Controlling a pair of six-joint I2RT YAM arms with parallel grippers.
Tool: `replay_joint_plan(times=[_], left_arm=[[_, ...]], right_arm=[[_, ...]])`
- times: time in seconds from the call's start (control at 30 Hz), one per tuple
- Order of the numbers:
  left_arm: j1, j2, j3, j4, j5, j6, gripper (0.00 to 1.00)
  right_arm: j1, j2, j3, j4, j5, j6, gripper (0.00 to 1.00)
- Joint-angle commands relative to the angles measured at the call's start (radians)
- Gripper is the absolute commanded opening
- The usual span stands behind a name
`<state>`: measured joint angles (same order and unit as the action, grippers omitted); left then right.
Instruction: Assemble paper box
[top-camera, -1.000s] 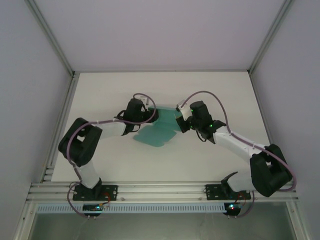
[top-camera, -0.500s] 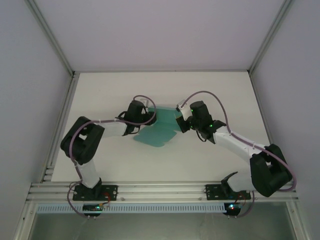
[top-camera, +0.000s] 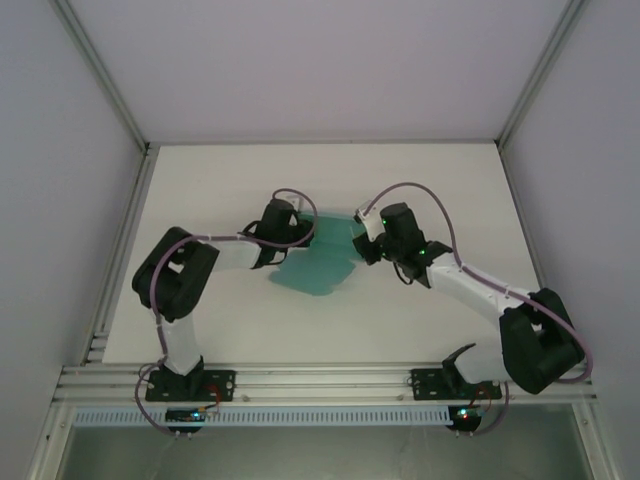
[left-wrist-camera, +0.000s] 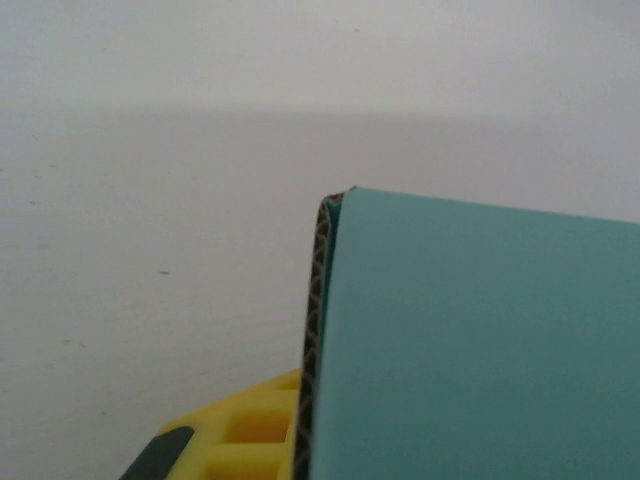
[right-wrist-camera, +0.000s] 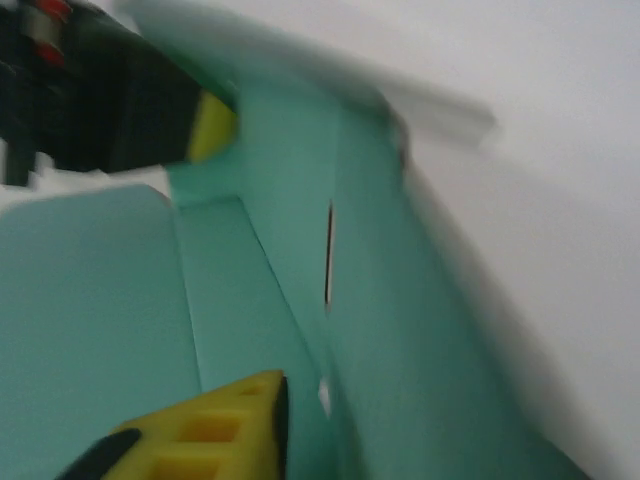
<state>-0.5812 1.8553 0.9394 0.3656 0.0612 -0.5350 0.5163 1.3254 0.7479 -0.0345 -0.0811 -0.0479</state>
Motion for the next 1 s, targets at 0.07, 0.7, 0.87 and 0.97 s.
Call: replay_joint_plan(times=[0.07, 0.7, 0.87, 0.97], left_arm=[[0.009, -0.096, -0.029, 0.010, -0.144, -0.023, 0.00], [-0.015, -0.230, -0.164, 0.154, -0.030, 0.108, 0.00], [-0.015, -0.235, -0.164, 0.150, -0.031, 0.109, 0.00], [-0.016, -0.232, -0.161, 0.163, -0.013, 0.114, 0.00]], right_arm=[[-0.053, -0.089, -0.010, -0.071, 0.165, 0.089, 0.83], [-0.258, 0.056, 0.235, -0.160, -0.338, 0.198, 0.73], [-0.252, 0.087, 0.289, -0.220, -0.345, 0.171, 0.74], [-0.249, 0.103, 0.306, -0.217, -0.383, 0.223, 0.69]])
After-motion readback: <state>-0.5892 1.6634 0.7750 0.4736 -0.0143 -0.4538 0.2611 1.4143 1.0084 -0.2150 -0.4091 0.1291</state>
